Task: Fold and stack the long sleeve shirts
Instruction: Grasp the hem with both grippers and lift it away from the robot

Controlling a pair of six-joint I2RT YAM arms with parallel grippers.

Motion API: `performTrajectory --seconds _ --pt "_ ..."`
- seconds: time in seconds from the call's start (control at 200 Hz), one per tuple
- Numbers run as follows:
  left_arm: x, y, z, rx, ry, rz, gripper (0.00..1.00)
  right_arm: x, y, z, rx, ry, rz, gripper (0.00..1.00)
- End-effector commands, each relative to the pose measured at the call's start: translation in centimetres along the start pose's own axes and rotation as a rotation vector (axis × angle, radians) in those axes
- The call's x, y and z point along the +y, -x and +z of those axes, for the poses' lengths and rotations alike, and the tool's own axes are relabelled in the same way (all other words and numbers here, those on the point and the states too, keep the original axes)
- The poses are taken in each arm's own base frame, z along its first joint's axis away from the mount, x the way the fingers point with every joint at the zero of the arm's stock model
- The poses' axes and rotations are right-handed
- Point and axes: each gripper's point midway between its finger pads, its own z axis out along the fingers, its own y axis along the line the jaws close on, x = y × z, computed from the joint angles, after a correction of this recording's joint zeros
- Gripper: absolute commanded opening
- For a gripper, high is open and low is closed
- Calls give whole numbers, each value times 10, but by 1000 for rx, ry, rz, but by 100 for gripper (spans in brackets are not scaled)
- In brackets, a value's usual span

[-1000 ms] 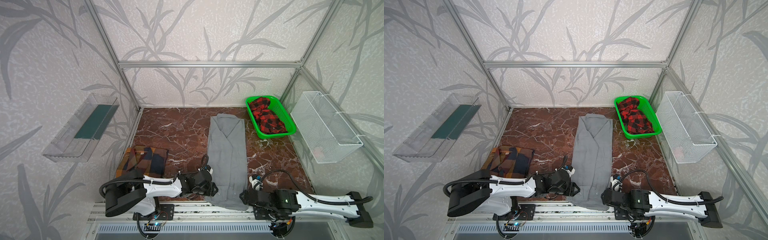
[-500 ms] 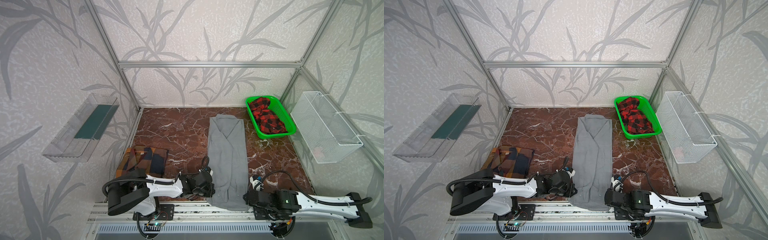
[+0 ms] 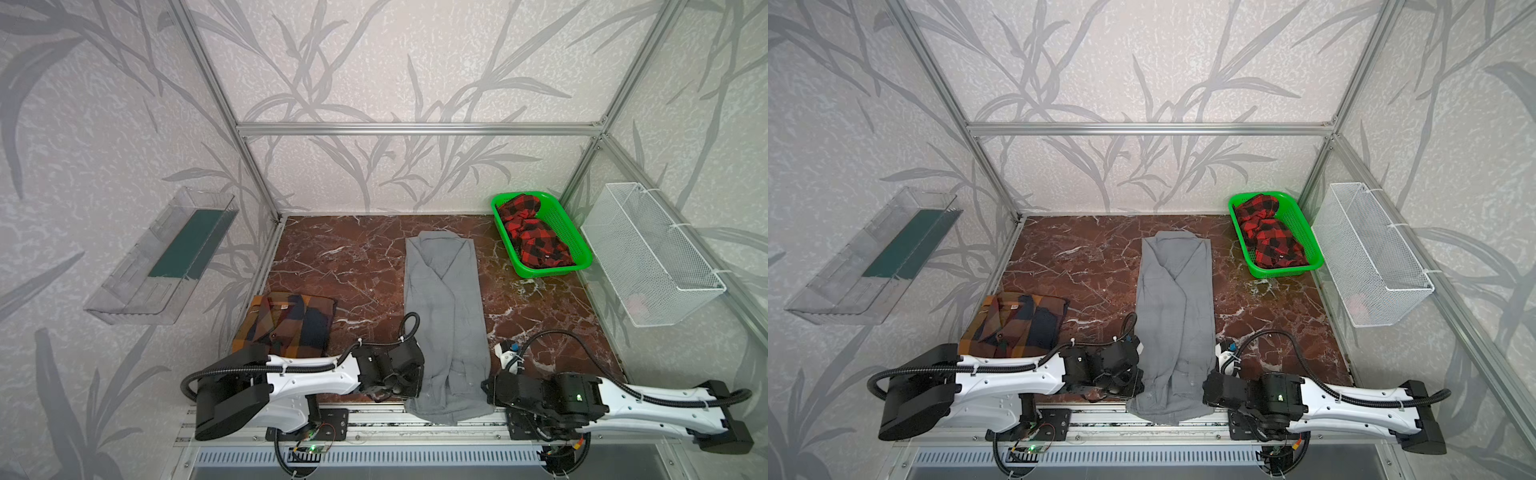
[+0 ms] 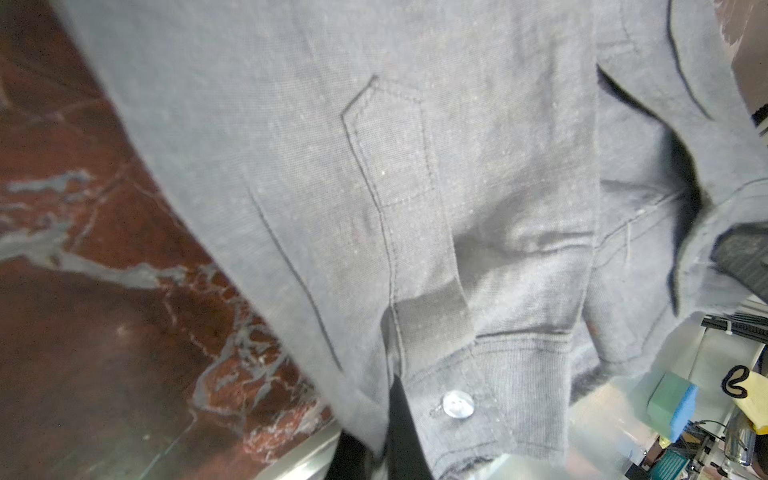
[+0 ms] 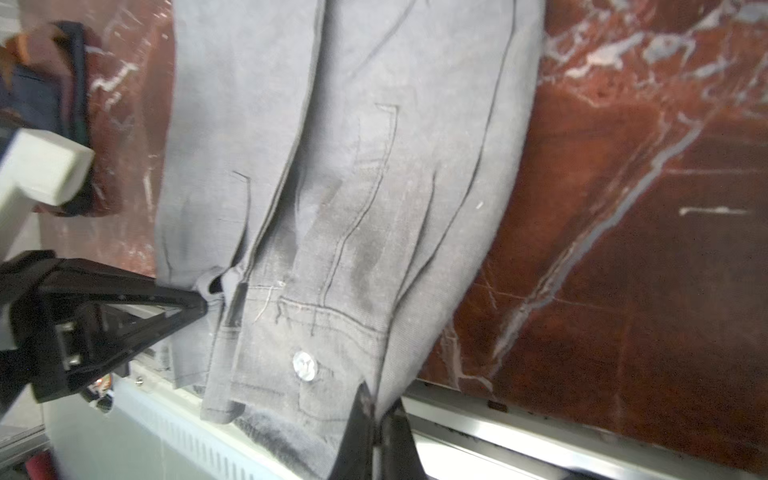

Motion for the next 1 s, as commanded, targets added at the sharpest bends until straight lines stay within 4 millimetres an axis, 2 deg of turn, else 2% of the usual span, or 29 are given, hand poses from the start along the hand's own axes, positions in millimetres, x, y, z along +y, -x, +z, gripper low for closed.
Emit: performTrajectory --seconds 0.0,0.13,0.28,0.615,0.84,0.995 --pt "1 4 -17 -8 68 -43 0 -1 15 -7 -78 -15 -51 0" --pt "-9 15 -30 -36 61 -93 0 9 19 -10 -87 -12 -74 0" --pt "-9 32 -45 -115 30 -183 0 13 32 -19 -130 -10 -84 0" --pt "-27 70 -51 -170 -139 -383 0 34 53 -19 -114 62 -37 0" --pt "-41 104 -65 -213 -193 -426 0 46 69 -15 -106 97 -9 0" --pt "-43 123 -70 -235 -214 -459 0 53 92 -12 -108 133 41 0"
